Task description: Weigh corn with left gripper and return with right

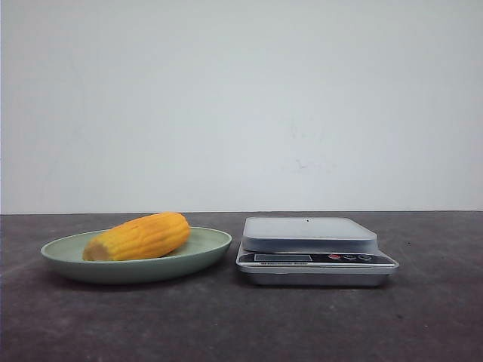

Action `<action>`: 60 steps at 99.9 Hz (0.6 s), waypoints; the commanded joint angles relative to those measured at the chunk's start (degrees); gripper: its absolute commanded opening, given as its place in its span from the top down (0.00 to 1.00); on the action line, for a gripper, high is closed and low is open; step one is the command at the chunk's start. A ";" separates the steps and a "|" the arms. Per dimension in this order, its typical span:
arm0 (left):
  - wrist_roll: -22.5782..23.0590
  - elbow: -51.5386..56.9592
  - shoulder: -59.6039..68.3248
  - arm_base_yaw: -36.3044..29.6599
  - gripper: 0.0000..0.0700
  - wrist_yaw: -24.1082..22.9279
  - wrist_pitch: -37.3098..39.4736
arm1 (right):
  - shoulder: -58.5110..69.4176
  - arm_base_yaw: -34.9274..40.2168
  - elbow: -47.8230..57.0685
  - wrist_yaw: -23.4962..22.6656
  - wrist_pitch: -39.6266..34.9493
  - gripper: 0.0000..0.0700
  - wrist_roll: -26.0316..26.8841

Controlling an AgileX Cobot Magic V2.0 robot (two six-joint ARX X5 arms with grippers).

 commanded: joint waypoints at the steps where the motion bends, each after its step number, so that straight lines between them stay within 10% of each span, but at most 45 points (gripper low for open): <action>1: 1.22 4.83 2.80 -0.15 0.77 2.86 0.37 | 2.01 0.09 3.50 -1.51 0.22 0.99 -0.74; 11: 2.40 10.54 6.80 -0.15 0.37 5.44 -0.17 | 5.20 0.15 8.24 -4.28 -1.29 0.90 -2.80; 22: 4.04 16.04 10.43 -0.37 0.36 6.75 -3.28 | 7.67 0.55 12.52 -4.81 -2.45 0.53 -3.98; 60: 6.49 24.68 23.04 -5.22 0.36 7.10 -8.63 | 15.50 0.79 20.85 -8.26 -7.13 0.42 -2.82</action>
